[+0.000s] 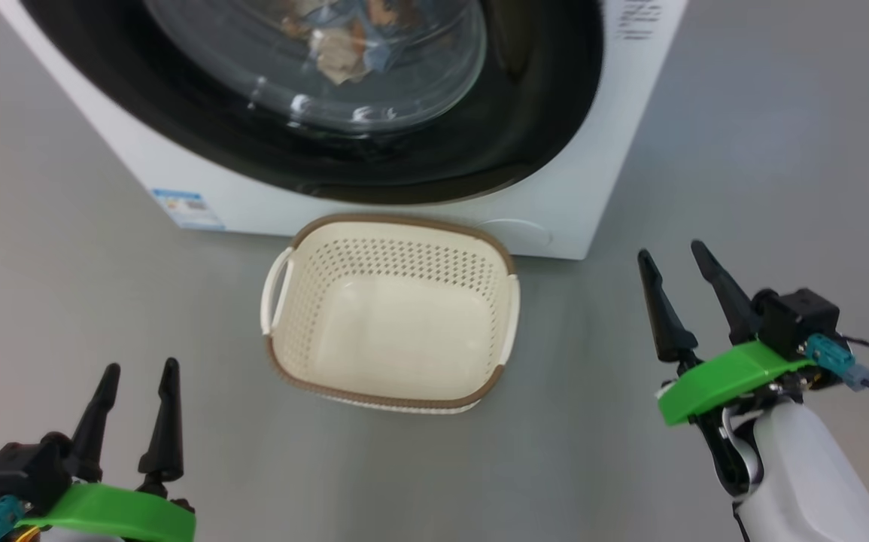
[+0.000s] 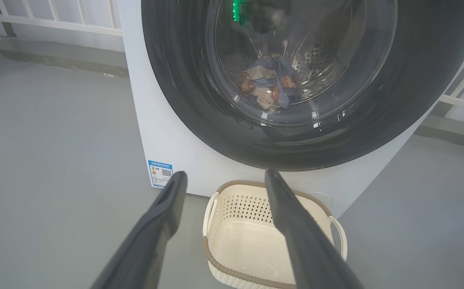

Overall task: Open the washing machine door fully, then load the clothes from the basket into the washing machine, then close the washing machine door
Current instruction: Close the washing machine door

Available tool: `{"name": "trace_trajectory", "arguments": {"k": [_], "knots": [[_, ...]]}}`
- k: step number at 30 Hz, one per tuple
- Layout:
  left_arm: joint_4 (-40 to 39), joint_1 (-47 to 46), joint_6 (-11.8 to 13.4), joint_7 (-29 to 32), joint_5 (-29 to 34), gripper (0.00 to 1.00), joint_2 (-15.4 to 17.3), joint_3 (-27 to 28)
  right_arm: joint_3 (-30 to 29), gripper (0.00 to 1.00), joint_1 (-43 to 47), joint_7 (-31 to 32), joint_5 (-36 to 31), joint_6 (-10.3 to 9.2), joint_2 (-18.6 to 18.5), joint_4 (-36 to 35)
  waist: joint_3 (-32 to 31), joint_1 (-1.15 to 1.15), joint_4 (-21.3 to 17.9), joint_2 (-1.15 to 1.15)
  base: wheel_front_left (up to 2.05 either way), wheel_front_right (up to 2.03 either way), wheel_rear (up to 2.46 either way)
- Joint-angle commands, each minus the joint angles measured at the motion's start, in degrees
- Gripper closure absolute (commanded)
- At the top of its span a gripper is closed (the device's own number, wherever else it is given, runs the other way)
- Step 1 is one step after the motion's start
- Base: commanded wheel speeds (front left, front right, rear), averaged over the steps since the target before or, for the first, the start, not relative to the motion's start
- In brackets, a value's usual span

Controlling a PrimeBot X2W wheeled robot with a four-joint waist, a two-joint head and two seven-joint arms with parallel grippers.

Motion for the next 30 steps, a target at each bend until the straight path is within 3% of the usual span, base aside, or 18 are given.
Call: {"name": "trace_trajectory", "arguments": {"k": [1, 17, 30], "knots": [[-0.9, 0.0, -0.1, -0.4, 0.7, 0.0, 2.0, 2.4, 0.7, 0.0, 1.3, -0.3, -0.4, -0.13, 0.6, -1.8, -2.8, 0.0, -3.0, 0.0, 0.0, 0.0, 0.0], [0.0, 3.4, -0.1, -0.4, 1.4, 0.0, 3.7, 4.8, -1.9, 0.0, 9.6, -0.3, -0.7, -0.13, -0.5, -3.8, -8.0, 0.0, -8.1, 0.0, 0.0, 0.0, 0.0], [0.4, 5.0, -0.1, -0.4, 1.2, 0.0, 5.0, 5.5, -3.8, 0.0, 14.0, -0.3, -0.5, -0.13, -0.2, -5.3, -10.0, 0.0, -10.1, 0.0, 0.0, 0.0, 0.0]]}}
